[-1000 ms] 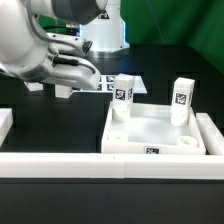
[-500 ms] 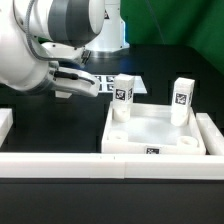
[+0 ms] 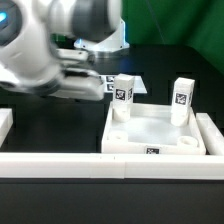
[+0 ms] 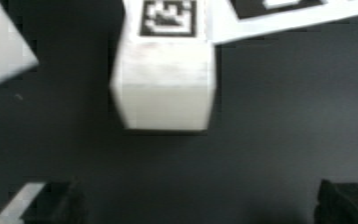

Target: Assemble square table

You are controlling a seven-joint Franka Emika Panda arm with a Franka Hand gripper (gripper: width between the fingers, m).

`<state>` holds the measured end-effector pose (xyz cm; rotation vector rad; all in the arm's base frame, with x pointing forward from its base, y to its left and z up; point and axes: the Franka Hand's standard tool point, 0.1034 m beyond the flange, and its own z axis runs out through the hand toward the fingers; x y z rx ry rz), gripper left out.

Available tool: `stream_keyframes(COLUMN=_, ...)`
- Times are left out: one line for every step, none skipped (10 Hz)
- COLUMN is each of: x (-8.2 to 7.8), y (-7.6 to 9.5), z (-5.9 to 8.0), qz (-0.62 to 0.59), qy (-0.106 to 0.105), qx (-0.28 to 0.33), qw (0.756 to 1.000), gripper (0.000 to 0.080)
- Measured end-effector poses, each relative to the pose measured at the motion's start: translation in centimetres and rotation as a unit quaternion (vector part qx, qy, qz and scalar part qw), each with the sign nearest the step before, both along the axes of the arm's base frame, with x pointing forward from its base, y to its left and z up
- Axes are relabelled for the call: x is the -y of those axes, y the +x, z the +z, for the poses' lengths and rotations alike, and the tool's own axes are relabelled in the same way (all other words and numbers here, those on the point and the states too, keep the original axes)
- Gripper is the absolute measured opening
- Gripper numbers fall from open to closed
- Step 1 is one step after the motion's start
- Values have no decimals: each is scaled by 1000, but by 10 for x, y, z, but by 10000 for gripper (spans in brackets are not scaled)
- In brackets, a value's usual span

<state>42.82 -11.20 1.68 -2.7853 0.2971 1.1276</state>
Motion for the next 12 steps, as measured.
stream_keyframes(x=2, y=-11, z=3, qz=2, qy=4, qx=1, qw=1000, gripper=649)
stream_keyframes(x=7, y=-14, z=-2, qz=0, qy=-1, qx=9, qw=1000, gripper=649)
stream_keyframes(x=7, y=-14, z=-2, qz=1, qy=0, qx=9, qw=1000, gripper=649)
stream_keyframes(x=6, y=-14, z=-2, qz=1, qy=0, qx=8, qw=1000, gripper=649)
stream_keyframes(x=6, y=-14, z=-3, qz=1, qy=0, qx=8, qw=1000, gripper=649)
stream_keyframes(x=6, y=-16, z=-3, qz=-1, qy=1, qx=4, qw=1000, gripper=649)
stream_keyframes(x=6, y=-30, z=-3, qz=-21, qy=18, qx=-41, qw=999, gripper=649)
stream_keyframes(x=9, y=-35, z=-7, qz=-26, qy=22, qx=-58, qw=998, gripper=649)
stream_keyframes(x=3, y=-47, z=-3, qz=-37, qy=33, qx=-94, qw=994, gripper=649)
stream_keyframes(x=2, y=-55, z=-2, qz=-51, qy=51, qx=-145, qw=987, gripper=649)
stream_keyframes(x=7, y=-47, z=-10, qz=-47, qy=45, qx=-134, qw=989, gripper=649)
stream_keyframes(x=4, y=-47, z=-8, qz=-45, qy=45, qx=-134, qw=989, gripper=537)
